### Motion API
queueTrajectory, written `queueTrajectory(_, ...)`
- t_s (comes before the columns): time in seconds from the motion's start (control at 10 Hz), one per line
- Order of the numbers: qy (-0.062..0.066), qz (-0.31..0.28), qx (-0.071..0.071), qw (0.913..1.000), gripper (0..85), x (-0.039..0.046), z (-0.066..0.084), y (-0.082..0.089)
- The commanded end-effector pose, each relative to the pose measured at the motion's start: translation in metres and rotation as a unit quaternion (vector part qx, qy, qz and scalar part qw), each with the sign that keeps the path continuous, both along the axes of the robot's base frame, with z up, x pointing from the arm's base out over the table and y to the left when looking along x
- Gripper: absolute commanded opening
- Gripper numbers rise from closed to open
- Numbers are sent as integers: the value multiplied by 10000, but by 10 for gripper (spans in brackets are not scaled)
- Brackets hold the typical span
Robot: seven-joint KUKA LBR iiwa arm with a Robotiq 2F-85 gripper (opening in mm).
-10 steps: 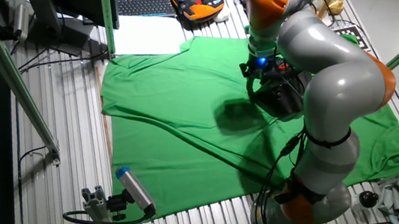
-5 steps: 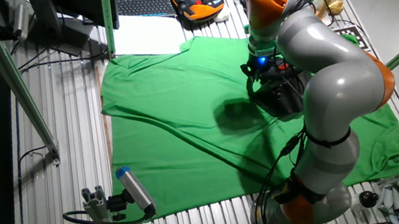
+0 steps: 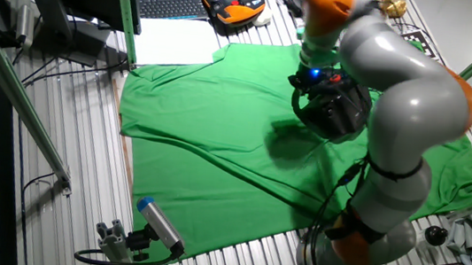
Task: Rotate the steering wheel 90 degrees clockwise
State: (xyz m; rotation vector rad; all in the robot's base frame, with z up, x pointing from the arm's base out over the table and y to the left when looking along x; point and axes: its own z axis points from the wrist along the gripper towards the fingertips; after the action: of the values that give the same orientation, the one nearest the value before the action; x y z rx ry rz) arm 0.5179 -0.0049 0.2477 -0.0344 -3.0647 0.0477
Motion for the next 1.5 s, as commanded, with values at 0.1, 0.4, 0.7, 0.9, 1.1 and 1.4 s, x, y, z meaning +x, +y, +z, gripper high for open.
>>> queueTrajectory(0.1, -119, -72, 92, 9999, 0, 35, 282, -60)
queueTrajectory(0.4, -168, -224, 68, 9996, 0, 113, 474, -201)
queueTrajectory(0.7, -65, -66, 131, 9999, 0, 307, 625, -467)
queueTrajectory(0.9, -12, -113, 73, 9999, 0, 379, 744, -584)
queueTrajectory(1.1, 48, -167, 83, 9998, 0, 435, 857, -654)
queueTrajectory(1.4, 211, -236, 219, 9993, 0, 636, 1177, -664)
